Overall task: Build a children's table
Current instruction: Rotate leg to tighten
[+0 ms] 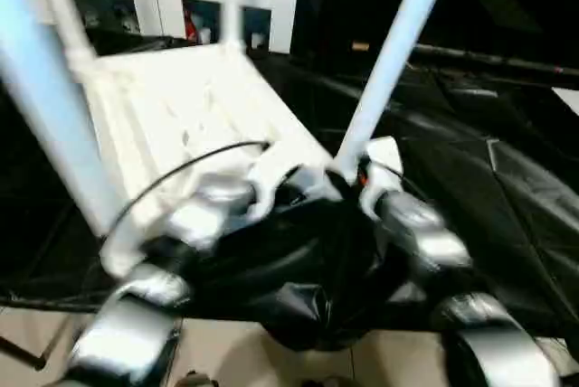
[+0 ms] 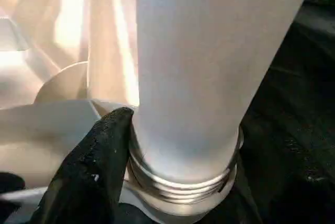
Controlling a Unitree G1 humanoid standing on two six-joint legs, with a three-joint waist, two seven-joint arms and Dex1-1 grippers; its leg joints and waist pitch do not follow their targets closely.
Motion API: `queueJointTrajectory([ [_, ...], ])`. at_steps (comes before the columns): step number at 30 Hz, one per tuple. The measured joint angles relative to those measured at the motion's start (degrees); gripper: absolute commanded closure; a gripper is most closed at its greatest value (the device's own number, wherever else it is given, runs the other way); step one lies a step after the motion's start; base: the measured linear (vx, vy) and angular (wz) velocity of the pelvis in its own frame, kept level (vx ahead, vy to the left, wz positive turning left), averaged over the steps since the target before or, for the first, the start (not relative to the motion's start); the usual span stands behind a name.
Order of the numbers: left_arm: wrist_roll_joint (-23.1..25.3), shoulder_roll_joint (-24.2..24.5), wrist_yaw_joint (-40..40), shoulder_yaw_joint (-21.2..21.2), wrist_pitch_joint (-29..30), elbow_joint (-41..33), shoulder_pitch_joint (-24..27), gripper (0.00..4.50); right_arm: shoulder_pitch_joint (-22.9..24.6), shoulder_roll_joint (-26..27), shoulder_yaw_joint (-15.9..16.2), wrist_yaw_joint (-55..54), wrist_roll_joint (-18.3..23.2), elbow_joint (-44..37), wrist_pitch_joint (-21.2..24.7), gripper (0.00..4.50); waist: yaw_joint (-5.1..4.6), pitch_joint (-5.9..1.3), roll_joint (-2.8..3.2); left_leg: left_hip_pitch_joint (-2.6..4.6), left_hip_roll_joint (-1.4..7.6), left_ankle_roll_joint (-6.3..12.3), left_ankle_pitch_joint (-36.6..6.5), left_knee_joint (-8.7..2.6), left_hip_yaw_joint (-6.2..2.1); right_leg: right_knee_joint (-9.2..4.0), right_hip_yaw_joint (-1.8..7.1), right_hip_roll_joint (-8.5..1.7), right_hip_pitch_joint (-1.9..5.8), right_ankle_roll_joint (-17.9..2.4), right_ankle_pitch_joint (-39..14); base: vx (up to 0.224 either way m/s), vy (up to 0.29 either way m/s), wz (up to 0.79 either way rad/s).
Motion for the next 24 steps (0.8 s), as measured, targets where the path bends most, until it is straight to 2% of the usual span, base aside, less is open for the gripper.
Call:
queueJointTrajectory([
  [2,0.33,0.00,-0.54,-0.14,-0.11,-0.01,0.00,4.50,0.00,0.08,-0.10,0.01,-0.18,0.29,-0.48,1.73,0.00,-0.07,-0.09,0.00,0.01,0.00,0.00,-0.02,-0.05,0.00,-0.05,0.00,0.03,0.01,0.01,0.000,0.000,0.00],
  [3,0.59,0.02,-0.73,-0.24,-0.16,-0.10,0.01,4.50,0.01,0.08,-0.11,0.08,-0.22,0.33,-0.65,1.18,-0.02,-0.09,-0.11,-0.01,0.01,0.00,0.00,-0.04,-0.08,0.01,-0.08,0.00,0.03,0.01,0.01,0.000,0.000,0.00],
  [7,1.58,1.46,-2.23,-1.29,-0.71,-1.30,0.36,4.50,0.23,-0.30,0.36,2.79,-0.57,0.34,-1.64,0.90,-0.10,-0.11,-0.16,-0.02,0.02,0.00,0.00,-0.11,-0.16,0.01,-0.18,0.01,0.02,0.01,0.01,0.000,0.000,0.00],
  [13,2.18,3.71,-6.22,-2.22,-2.93,-1.96,0.63,4.50,0.89,-4.53,2.08,13.48,-0.88,-0.31,-2.76,0.90,-0.22,-0.11,-0.20,-0.10,0.06,-0.01,0.00,-0.20,-0.17,-0.01,-0.17,0.06,-0.06,0.14,-0.08,0.000,0.000,0.00],
  [17,1.37,8.29,-12.88,-2.27,-5.18,-4.70,2.55,4.50,3.16,-11.31,5.54,28.04,-0.33,-4.89,-4.81,0.90,0.00,-0.10,-0.19,-0.11,0.08,0.00,0.00,-0.28,-0.17,0.00,-0.18,0.09,-0.10,0.16,-0.21,0.000,0.000,0.00],
  [24,-0.26,15.07,-23.84,-3.24,-5.97,-11.00,5.80,4.50,3.60,-13.80,7.81,41.31,0.95,-7.71,-5.14,0.90,0.31,-0.10,-0.21,-0.09,0.08,-0.01,0.00,-0.28,-0.16,-0.02,-0.16,0.07,-0.07,0.14,-0.20,0.000,0.000,0.00],
])
